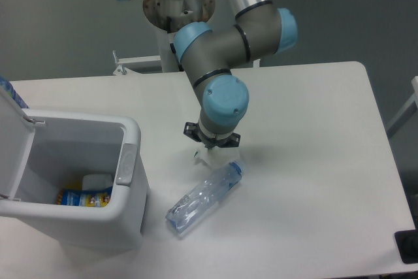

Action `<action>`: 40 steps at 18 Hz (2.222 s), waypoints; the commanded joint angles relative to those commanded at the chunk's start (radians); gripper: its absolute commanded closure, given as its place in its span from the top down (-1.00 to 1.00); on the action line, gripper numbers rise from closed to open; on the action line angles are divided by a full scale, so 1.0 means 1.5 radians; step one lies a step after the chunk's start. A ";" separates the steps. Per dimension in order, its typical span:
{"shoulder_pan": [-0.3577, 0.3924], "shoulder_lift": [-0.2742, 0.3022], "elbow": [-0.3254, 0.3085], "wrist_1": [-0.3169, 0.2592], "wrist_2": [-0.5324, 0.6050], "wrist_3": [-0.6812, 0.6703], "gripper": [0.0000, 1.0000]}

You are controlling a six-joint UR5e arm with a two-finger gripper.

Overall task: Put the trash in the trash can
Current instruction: 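Lower the gripper and close it on the white wrapper, then lift the white wrapper up off the table, then carry the wrapper over the trash bin and open the gripper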

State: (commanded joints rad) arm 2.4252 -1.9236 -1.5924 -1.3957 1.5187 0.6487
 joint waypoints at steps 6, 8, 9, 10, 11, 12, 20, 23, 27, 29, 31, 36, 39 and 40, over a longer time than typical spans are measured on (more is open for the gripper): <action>0.035 0.002 0.073 -0.071 -0.053 0.023 -1.00; 0.044 0.002 0.099 -0.089 -0.073 0.023 -1.00; 0.048 0.002 0.111 -0.096 -0.081 0.023 -1.00; 0.049 0.002 0.123 -0.103 -0.088 0.023 -1.00; 0.054 0.003 0.136 -0.108 -0.097 0.023 -1.00; 0.060 0.006 0.148 -0.112 -0.109 0.022 -1.00; 0.097 0.057 0.223 -0.108 -0.304 -0.020 -1.00; 0.097 0.071 0.251 -0.067 -0.377 -0.083 -1.00; 0.091 0.074 0.262 0.009 -0.430 -0.163 -1.00; 0.088 0.077 0.260 0.021 -0.455 -0.174 -1.00; 0.084 0.078 0.260 0.023 -0.457 -0.192 -1.00; 0.039 0.090 0.261 0.054 -0.458 -0.253 -1.00; 0.010 0.088 0.259 0.080 -0.458 -0.293 -1.00; 0.001 0.088 0.259 0.087 -0.458 -0.307 -1.00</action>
State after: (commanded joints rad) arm 2.4269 -1.7917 -1.2042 -1.2656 0.8314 0.1889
